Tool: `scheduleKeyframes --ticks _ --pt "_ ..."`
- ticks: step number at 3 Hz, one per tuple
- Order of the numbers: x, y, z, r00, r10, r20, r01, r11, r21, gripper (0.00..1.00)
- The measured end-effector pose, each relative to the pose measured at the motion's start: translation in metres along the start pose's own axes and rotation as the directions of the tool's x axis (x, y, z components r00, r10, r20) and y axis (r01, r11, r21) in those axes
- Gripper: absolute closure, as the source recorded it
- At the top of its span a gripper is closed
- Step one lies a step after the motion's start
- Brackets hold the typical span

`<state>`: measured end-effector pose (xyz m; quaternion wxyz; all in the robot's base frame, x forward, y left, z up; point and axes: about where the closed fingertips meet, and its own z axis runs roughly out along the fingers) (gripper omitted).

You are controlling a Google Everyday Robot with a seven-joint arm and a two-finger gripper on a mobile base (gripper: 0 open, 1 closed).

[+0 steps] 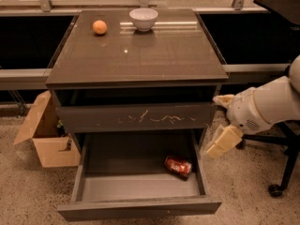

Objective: Pick coke can from middle drawer and place on counter

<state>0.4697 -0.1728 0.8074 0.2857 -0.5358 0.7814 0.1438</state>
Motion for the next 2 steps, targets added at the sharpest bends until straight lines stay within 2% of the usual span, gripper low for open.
scheduleKeyframes --ticks 1,2 --pt "0.017 0.011 0.039 1.0 -0.016 0.013 0.017 0.9982 -0.057 0.0" --pt "0.049 0.022 0.09 1.0 0.004 -0.015 -0.006 0.9923 -0.124 0.0"
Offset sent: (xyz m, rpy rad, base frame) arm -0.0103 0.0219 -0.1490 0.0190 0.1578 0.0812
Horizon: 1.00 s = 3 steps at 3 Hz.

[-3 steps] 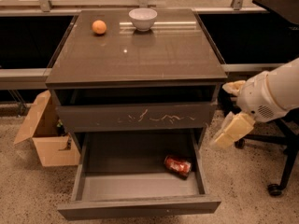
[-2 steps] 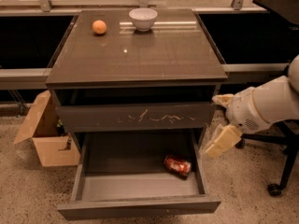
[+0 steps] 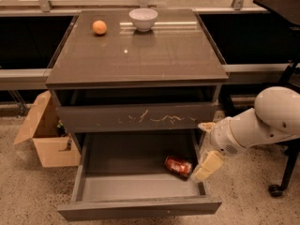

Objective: Pick coke can from middle drawer and place on counter

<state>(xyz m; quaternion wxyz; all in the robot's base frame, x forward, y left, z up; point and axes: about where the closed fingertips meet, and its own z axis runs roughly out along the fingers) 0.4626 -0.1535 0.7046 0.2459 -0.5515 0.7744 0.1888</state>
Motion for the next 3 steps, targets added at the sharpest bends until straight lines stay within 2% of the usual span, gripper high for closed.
scheduleKeyframes --ticks 1,2,3 --pt "0.019 0.002 0.029 1.0 0.021 -0.018 -0.022 0.9991 -0.036 0.0" --pt "0.019 0.002 0.029 1.0 0.021 -0.018 -0.022 0.9991 -0.036 0.0" --pt "0.031 -0.007 0.052 0.999 0.022 -0.037 -0.023 0.9992 -0.033 0.0"
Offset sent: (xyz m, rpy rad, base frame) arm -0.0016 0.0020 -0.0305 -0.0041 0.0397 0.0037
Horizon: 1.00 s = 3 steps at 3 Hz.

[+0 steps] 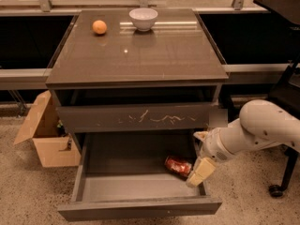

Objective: Pick coke can from middle drawer and place on counter

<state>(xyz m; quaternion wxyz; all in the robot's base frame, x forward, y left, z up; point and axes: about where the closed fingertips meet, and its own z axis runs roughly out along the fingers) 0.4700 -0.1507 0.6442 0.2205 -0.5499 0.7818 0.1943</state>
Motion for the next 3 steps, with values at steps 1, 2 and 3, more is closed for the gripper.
scheduleKeyframes --ticks 1,2,3 --pt "0.02 -0.017 0.035 1.0 0.026 -0.01 -0.026 0.9996 -0.011 0.0" --pt "0.037 -0.03 0.069 0.999 0.042 -0.033 -0.043 0.999 -0.014 0.0" --pt "0.048 -0.043 0.099 0.999 0.035 -0.039 -0.036 0.9993 -0.006 0.0"
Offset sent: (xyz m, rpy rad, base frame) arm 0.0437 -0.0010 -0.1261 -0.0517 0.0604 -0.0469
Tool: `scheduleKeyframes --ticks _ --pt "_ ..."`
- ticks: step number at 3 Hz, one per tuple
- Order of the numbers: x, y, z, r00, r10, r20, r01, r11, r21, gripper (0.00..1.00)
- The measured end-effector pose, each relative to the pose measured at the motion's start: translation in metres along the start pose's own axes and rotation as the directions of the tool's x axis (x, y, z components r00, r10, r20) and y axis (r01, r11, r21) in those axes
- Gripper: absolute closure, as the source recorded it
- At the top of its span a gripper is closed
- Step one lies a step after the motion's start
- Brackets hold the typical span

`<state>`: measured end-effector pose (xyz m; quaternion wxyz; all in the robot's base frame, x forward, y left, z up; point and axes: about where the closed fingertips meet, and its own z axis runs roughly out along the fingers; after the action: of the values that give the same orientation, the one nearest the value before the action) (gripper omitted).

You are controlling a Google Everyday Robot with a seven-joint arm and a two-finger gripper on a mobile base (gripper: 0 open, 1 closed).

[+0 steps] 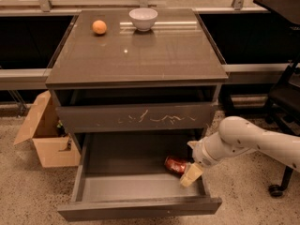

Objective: Pick coke can from middle drawer and place on counter

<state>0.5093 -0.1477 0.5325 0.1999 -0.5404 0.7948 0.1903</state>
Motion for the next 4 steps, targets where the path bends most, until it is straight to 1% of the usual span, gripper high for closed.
scheduleKeyframes --ticks 1,2,4 --pt "0.005 -0.016 0.023 0.999 -0.025 0.022 0.025 0.9996 0.009 0.0" --pt "0.011 -0.031 0.047 0.999 -0.047 0.023 0.047 0.9988 0.015 0.0" --pt "0.022 -0.051 0.089 0.997 -0.07 0.015 0.07 0.9975 0.004 0.0"
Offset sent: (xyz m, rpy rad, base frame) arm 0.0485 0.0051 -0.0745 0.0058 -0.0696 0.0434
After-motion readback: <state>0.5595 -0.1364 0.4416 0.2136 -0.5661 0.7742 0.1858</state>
